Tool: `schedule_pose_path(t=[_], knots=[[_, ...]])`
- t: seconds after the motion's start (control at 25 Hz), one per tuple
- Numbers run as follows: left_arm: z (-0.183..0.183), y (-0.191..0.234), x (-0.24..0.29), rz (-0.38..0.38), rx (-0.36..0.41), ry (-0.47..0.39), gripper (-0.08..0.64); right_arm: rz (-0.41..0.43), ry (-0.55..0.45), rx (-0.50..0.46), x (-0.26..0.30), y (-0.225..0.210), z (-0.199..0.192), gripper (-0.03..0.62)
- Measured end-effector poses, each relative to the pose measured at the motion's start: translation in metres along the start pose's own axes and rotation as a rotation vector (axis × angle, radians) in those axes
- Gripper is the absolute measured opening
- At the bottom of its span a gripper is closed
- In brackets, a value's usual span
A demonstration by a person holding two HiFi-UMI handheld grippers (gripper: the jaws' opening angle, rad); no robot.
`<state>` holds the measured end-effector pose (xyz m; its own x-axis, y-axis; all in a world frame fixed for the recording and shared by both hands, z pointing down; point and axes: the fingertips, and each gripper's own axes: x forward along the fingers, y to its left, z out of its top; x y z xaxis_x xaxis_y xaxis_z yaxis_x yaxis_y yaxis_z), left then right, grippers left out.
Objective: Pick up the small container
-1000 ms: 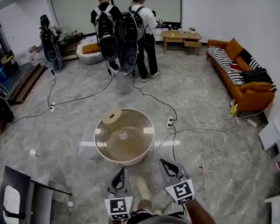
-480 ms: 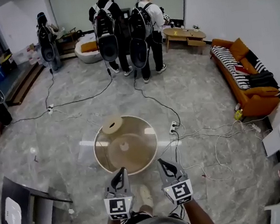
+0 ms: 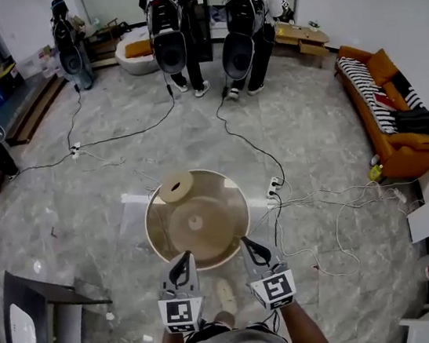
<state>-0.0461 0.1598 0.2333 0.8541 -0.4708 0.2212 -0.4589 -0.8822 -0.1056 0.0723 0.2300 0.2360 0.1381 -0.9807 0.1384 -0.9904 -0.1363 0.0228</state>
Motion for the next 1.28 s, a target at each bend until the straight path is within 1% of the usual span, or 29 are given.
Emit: schedule_pose_path(t=[0.24,0.44,0.64,0.76,0.84,0.92,1.04,1.16,1.28], knots=[[-0.012,0.035,0.036,0.014,-0.032,0.025,0.017,0.027,0.037,0.003,0.054,-0.007,-0.008,0.002],[-0.015,0.065,0.062,0.039,-0.064,0.02,0.017,0.061,0.052,-0.019,0.094,-0.009,-0.008,0.002],[-0.022,0.093,0.084,0.061,-0.067,0.026,0.017,0.084,0.048,-0.033,0.135,-0.009,-0.004,0.002],[-0.026,0.109,0.097,0.08,-0.059,0.027,0.017,0.112,0.044,-0.041,0.16,-0.009,-0.006,0.002],[-0.03,0.119,0.106,0.1,-0.065,0.03,0.017,0.14,0.039,-0.048,0.178,-0.009,-0.008,0.002],[-0.035,0.128,0.114,0.125,-0.092,0.038,0.017,0.174,0.034,-0.056,0.197,-0.007,-0.011,0.002],[-0.05,0.141,0.126,0.175,-0.134,0.059,0.017,0.232,0.054,-0.06,0.224,0.0,-0.021,0.002],[-0.068,0.15,0.137,0.235,-0.161,0.083,0.017,0.29,0.061,-0.047,0.249,0.003,-0.039,0.002],[-0.086,0.156,0.148,0.262,-0.17,0.096,0.017,0.325,0.066,-0.039,0.273,0.003,-0.061,0.002]])
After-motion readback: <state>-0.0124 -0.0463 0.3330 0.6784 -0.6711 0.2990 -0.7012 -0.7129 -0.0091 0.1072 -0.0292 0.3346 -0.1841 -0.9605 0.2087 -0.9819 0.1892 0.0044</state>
